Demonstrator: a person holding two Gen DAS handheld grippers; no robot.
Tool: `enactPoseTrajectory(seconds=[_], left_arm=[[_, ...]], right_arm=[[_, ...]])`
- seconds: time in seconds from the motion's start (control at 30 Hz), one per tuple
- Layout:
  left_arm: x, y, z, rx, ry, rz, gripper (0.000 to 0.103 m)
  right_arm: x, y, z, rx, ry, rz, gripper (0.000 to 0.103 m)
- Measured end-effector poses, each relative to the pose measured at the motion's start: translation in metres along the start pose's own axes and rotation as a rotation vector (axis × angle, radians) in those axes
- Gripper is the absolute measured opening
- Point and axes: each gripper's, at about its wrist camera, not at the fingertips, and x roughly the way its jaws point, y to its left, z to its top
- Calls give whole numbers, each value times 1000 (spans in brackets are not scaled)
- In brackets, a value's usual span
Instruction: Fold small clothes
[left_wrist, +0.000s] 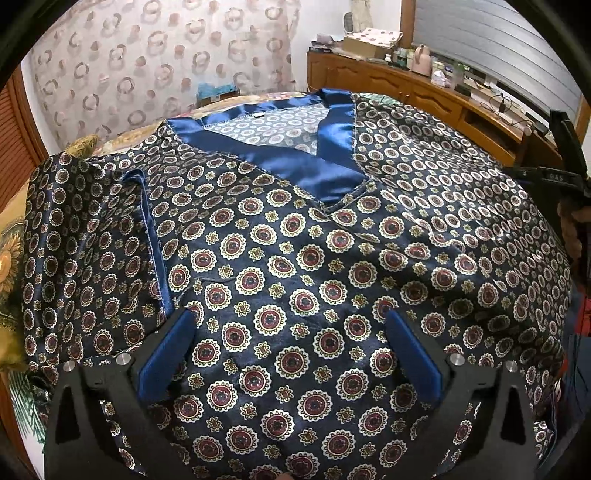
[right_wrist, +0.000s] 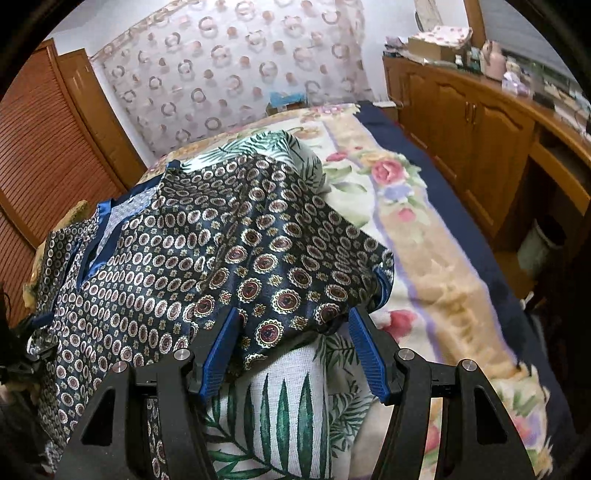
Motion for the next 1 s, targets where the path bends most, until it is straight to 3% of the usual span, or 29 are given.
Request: enactPoseTrajectory(seconds=[0.17,0.3,0.4,0.57,0.8,0.93,1.0], left_arm=[[0,0,0,-1,0,0,103],[0,0,-1,-2,0,2,103],[0,0,-1,-2,1,1,103],[0,0,0,-2,1,1,103],[-2,1,-1,-7,-9,5,103],[-28,2,1,-39,-138,20,103],[-40,1,2,-47,-178,12,103]], right_arm=[[12,-10,0,37,26,35,61],[14,-9,0,16,30,59,33],[10,2,2,-45,6,-1,9],[-8,25,14,-144,-77,-77,5],[-17,79,29,-298,-170,-62,5],[-12,115,29,-400,-190,-15,5],[-2,129,24,-444,-153,17,5]])
